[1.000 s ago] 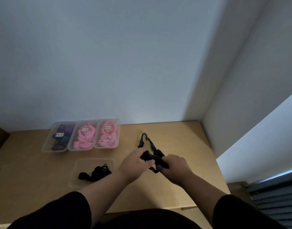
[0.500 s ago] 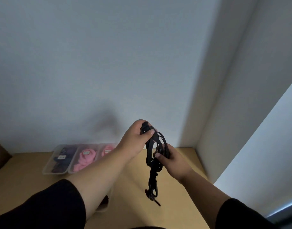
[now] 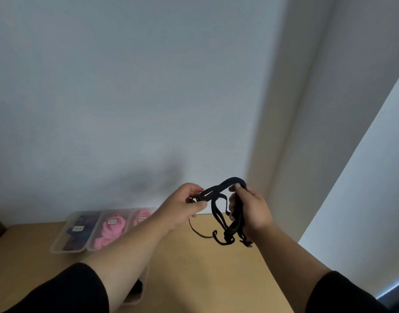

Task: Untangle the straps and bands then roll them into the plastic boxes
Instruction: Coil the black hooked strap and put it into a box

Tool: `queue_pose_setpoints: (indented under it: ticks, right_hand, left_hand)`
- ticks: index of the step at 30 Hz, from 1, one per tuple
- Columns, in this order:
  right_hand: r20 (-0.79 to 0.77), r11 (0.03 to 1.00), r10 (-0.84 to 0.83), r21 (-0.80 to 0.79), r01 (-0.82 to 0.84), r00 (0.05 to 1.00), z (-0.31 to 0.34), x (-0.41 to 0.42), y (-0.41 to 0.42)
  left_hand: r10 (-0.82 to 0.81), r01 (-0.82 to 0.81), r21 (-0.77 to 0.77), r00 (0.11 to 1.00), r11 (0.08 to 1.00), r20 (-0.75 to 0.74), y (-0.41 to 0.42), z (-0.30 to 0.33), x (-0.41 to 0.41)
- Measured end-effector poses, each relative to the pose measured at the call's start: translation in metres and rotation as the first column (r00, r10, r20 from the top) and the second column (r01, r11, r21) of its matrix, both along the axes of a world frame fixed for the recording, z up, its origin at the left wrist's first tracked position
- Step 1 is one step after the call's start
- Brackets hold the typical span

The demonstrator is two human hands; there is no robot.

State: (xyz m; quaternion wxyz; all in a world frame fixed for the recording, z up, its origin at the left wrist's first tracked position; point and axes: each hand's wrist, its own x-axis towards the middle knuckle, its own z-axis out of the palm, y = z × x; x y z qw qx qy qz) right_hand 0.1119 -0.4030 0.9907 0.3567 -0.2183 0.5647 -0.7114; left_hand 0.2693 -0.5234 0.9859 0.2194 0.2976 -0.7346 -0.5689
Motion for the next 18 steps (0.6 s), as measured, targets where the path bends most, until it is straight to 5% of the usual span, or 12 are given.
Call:
queue_pose_setpoints:
  ticks: [4,7,14,16,18]
  right_hand:
    - [0.151,1.000,0.022,-0.001,-0.022,0.988,0.019,0.004,-0.003]
    - [0.276,0.998,-0.057,0.025,0.052,0.959,0.026,0.004,-0.004]
    - [0.440,0.961,-0.277,0.143,0.238,0.854,0.021,0.002,-0.011]
    - [0.443,0.950,-0.310,0.183,0.254,0.841,0.020,0.002,-0.013]
    - [0.465,0.946,-0.319,0.199,0.254,0.826,0.021,0.004,-0.014]
  left_hand:
    - [0.123,-0.123,0.002,0.992,0.992,-0.024,0.008,-0.012,-0.006]
    - [0.308,-0.302,-0.186,0.951,0.935,0.004,0.016,-0.027,-0.004]
    - [0.436,-0.448,-0.424,0.890,0.787,-0.131,0.026,-0.064,0.000]
    - [0.300,-0.324,-0.533,0.944,0.781,-0.135,0.025,-0.065,0.002]
    - [0.056,0.004,-0.548,0.994,0.837,0.094,0.033,-0.061,-0.001]
